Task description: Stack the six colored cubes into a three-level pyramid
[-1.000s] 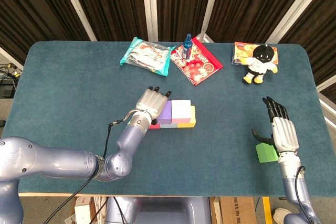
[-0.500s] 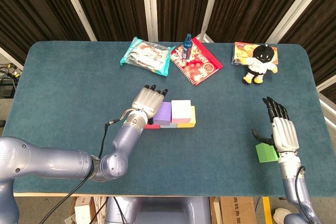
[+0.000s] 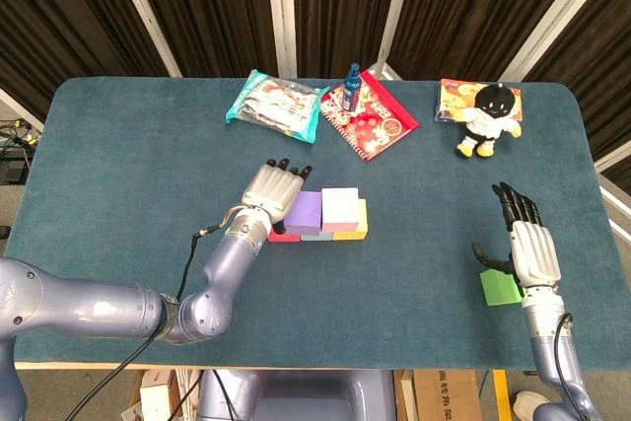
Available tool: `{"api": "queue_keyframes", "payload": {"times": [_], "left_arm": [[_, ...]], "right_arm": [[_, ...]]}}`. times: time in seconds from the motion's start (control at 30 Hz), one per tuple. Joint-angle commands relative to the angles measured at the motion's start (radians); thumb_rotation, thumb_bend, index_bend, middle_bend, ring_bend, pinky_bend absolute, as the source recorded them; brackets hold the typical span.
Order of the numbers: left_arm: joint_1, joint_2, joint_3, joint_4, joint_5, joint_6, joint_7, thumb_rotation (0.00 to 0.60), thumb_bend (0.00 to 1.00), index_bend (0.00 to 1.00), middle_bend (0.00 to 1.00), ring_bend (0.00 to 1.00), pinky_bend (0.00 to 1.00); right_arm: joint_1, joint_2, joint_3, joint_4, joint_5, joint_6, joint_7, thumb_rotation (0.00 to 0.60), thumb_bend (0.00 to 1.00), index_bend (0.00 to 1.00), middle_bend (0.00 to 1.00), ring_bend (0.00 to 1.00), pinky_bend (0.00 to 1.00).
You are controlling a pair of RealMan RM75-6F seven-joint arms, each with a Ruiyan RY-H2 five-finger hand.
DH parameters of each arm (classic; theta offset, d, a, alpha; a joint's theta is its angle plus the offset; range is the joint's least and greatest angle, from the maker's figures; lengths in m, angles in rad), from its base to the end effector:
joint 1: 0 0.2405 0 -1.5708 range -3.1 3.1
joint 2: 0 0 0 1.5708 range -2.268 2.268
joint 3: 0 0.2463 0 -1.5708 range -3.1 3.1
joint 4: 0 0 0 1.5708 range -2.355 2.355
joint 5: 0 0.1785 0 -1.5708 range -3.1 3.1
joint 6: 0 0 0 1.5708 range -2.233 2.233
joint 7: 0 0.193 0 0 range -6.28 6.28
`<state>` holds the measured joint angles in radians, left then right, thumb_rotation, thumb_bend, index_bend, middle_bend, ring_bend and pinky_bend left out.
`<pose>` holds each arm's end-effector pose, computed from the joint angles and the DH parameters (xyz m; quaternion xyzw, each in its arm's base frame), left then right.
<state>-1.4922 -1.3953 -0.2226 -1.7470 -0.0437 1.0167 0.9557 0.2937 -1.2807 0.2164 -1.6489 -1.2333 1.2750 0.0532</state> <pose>0.0282 0.4087 0.0092 -0.7991 -0.3475 -0.2186 0.4392 -0.2545 -0.3083 0.1355 0.5199 -0.4925 0.4671 0.5187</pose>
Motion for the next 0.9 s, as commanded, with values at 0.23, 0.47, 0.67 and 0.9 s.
{"api": "queue_keyframes", "payload": {"times": [0.23,0.47,0.67,0.9], "left_arm": [[-0.01,-0.011,-0.01,-0.003,0.008,-0.008,-0.004,0.6,0.17,0.0,0.17,0.08,0.13],[-0.02,-0.053,-0.018,0.027,0.033,0.007,-0.014,0.6,0.17,0.0,0.17,0.08,0.13],[-0.025,-0.09,-0.027,0.051,0.056,0.019,-0.023,0.6,0.19,0.0,0.17,0.08,0.13],[-0.029,-0.12,-0.034,0.071,0.073,0.028,-0.025,0.6,0.21,0.0,0.17,0.08,0.13]], "right_arm": [[0.0,0.0,0.001,0.0,0.002,-0.001,0.0,0.6,0.33,0.0,0.0,0.0,0.0],[0.0,0.0,0.001,-0.001,0.002,-0.002,0.003,0.6,0.33,0.0,0.0,0.0,0.0],[0.0,0.001,0.001,-0.001,0.003,-0.004,0.006,0.6,0.33,0.0,0.0,0.0,0.0],[-0.001,0.002,0.002,-0.002,0.003,-0.004,0.009,0.6,0.33,0.0,0.0,0.0,0.0]]}}
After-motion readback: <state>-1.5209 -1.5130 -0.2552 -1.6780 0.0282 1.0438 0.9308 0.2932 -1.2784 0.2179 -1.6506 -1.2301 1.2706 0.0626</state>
